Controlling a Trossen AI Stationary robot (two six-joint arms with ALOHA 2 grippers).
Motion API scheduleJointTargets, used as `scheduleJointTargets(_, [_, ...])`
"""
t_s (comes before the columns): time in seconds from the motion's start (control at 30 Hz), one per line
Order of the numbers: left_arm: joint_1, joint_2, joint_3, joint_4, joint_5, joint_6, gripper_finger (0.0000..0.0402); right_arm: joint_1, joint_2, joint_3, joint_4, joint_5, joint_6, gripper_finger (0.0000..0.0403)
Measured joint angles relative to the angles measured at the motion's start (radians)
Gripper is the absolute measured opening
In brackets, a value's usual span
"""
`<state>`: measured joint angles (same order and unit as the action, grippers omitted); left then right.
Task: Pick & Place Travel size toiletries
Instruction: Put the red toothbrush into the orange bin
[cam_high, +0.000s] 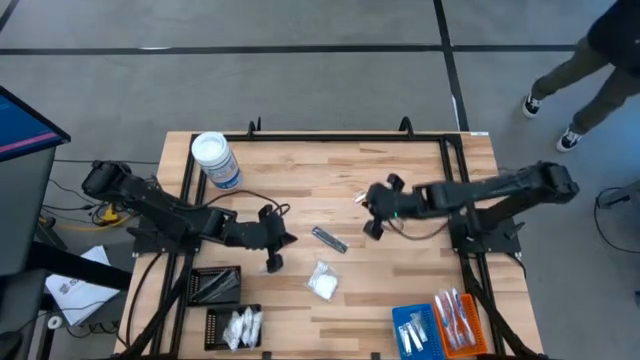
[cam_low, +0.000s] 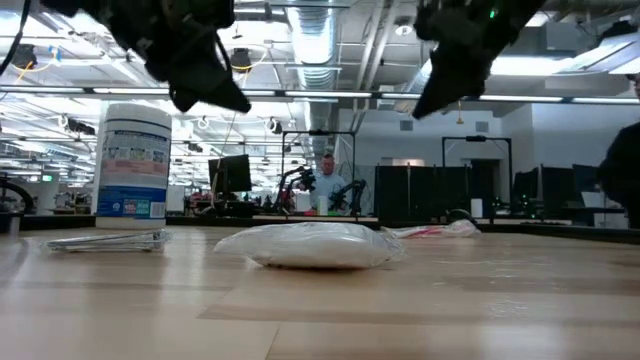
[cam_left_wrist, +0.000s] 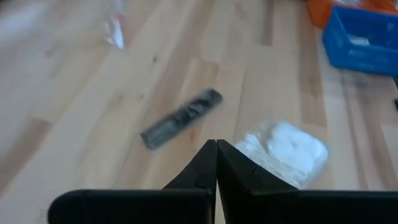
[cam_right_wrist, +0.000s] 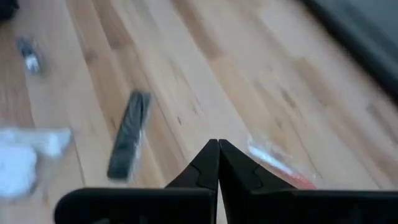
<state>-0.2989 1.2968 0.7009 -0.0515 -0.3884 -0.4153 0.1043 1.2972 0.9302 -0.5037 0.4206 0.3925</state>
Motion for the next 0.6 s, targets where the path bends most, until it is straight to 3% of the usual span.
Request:
scheduleJointTargets(0.1, [0.005, 0.001, -0.019, 0.006, 0.044, 0.0, 0.0, -0.146, -0.012, 0.0, -0.035, -0.174, -0.092, 0.0001])
scheduleJointTargets(0.2, [-0.003, 0.001, -0.021, 0.012, 0.063, 0.0, 0.0, -0.272, -0.018, 0.001, -0.037, -0.278, -0.223, 0.0011])
scheduleJointTargets(0.37, [-0.02, 0.001, -0.022, 0.025, 0.065, 0.0, 0.0, -0.397, -0.001, 0.005, -0.038, -0.297, -0.507, 0.006])
scheduleJointTargets(0.6, [-0.021, 0.001, -0.022, 0.035, 0.066, 0.0, 0.0, -0.49, 0.172, 0.081, -0.181, -0.29, -0.624, 0.016])
